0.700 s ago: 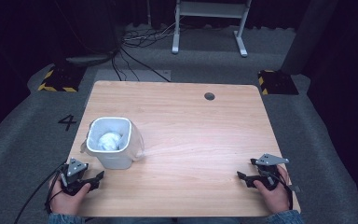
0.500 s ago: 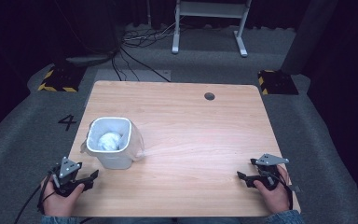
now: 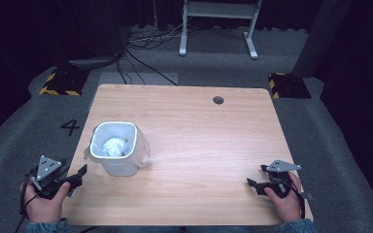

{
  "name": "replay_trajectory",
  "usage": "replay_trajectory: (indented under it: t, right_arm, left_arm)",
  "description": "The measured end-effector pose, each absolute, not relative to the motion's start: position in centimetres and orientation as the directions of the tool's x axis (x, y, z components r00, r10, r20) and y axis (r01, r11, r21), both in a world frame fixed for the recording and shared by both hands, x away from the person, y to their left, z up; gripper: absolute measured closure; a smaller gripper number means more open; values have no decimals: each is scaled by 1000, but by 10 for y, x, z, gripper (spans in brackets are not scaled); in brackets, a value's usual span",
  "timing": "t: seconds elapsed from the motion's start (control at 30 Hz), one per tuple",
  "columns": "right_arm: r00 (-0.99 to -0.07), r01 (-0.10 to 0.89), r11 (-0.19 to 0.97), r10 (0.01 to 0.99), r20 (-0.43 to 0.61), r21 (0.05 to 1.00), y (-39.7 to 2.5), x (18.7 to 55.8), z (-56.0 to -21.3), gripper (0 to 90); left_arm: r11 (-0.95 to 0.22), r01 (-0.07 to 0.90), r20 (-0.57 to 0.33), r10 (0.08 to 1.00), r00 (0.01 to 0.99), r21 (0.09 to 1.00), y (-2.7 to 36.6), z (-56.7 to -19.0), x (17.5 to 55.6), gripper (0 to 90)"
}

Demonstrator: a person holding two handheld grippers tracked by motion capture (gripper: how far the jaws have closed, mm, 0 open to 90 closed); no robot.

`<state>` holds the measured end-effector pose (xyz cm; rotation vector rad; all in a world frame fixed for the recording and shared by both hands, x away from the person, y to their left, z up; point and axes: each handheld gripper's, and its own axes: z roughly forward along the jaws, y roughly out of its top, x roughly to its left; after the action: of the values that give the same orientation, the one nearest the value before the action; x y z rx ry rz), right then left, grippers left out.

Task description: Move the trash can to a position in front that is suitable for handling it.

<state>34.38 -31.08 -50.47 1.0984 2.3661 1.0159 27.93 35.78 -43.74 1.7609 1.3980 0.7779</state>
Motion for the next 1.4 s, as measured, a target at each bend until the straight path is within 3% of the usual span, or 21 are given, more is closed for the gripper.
replay_trajectory:
  t: [0.27,0.63,0.77,1.4]
  right_arm:
    - [-642,523,445,766,-7,727,-311,344,-505,162]
    - [-641,524,444,768,-6,727,-310,344,-505,162]
    - [-641,524,444,768,-7,727,-310,344,-505,162]
    - [-633,528,439,774,-8,727,-309,343,-505,163]
  left_arm:
    - [-126,511,25,979,200,851,367,-427,309,281]
    - [-133,523,2,970,245,842,347,-440,352,290]
    - [-155,519,-5,956,293,841,335,-444,352,325]
    - [-299,470,61,888,456,830,264,-443,347,324]
